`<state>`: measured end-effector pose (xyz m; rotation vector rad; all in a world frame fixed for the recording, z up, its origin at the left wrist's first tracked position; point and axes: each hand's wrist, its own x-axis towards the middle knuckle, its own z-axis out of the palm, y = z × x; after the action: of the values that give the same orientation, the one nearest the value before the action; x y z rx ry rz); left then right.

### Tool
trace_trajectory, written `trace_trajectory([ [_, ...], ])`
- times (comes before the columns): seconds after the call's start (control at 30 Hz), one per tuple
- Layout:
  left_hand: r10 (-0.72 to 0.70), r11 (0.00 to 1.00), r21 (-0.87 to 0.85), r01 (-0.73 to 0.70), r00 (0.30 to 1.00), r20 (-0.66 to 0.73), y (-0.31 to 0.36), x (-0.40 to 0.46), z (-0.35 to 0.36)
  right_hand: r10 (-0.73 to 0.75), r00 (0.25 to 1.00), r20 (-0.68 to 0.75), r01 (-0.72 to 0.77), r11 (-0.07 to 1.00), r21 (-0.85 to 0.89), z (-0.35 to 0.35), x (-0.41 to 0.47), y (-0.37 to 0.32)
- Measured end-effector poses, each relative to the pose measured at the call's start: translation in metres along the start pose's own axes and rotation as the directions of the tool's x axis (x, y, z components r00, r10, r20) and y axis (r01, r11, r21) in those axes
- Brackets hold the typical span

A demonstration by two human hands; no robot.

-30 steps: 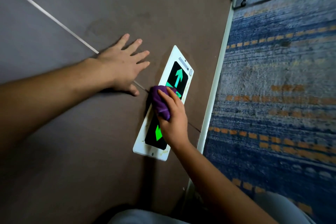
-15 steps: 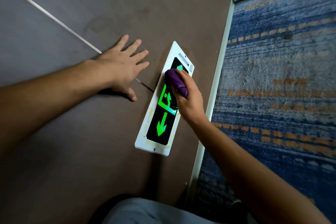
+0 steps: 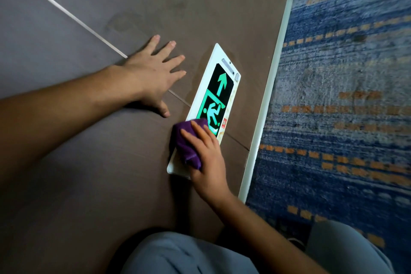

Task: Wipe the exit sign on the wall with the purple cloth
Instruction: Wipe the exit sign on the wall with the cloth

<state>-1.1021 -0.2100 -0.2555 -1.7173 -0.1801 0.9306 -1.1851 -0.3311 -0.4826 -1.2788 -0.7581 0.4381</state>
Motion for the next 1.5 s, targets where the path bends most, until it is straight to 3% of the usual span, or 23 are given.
trace_trajectory([
  [0.17, -0.003, 1.000, 0.004, 0.003, 1.000, 0.009, 0.000, -0.001, -0.003, -0.003, 0.995, 0.103, -0.004, 0.998, 0.059, -0.010, -0.014, 0.007],
  [0.33, 0.017, 0.999, 0.027, -0.018, 1.000, 0.019, 0.007, -0.021, 0.008, 0.129, 0.978, -0.161, -0.101, 0.980, 0.173, -0.032, 0.010, 0.010],
  [0.4, 0.030, 0.999, 0.030, -0.030, 1.000, -0.008, 0.008, -0.030, 0.014, 0.157, 0.969, -0.193, -0.125, 0.978, 0.168, -0.037, 0.024, 0.011],
  [0.7, 0.067, 0.998, 0.009, -0.067, 0.993, -0.097, 0.003, -0.034, 0.026, 0.117, 0.990, -0.081, -0.110, 0.990, 0.088, -0.012, 0.029, 0.013],
  [0.9, 0.065, 0.997, -0.022, -0.069, 0.990, -0.127, 0.001, -0.031, 0.025, -0.103, 0.991, 0.088, 0.113, 0.986, -0.124, 0.000, -0.019, 0.009],
  [1.2, 0.054, 0.998, -0.014, -0.057, 0.991, -0.122, 0.005, -0.037, 0.023, -0.213, 0.934, 0.287, 0.273, 0.943, -0.189, -0.004, -0.061, 0.028],
  [1.37, 0.076, 0.997, 0.015, -0.074, 0.990, -0.120, 0.014, -0.048, 0.032, -0.069, 0.995, 0.078, 0.072, 0.997, -0.034, -0.020, -0.044, 0.032],
  [1.5, 0.134, 0.991, 0.025, -0.132, 0.981, -0.138, 0.009, -0.054, 0.037, -0.096, 0.992, 0.082, 0.101, 0.993, -0.062, -0.019, -0.018, 0.019],
])
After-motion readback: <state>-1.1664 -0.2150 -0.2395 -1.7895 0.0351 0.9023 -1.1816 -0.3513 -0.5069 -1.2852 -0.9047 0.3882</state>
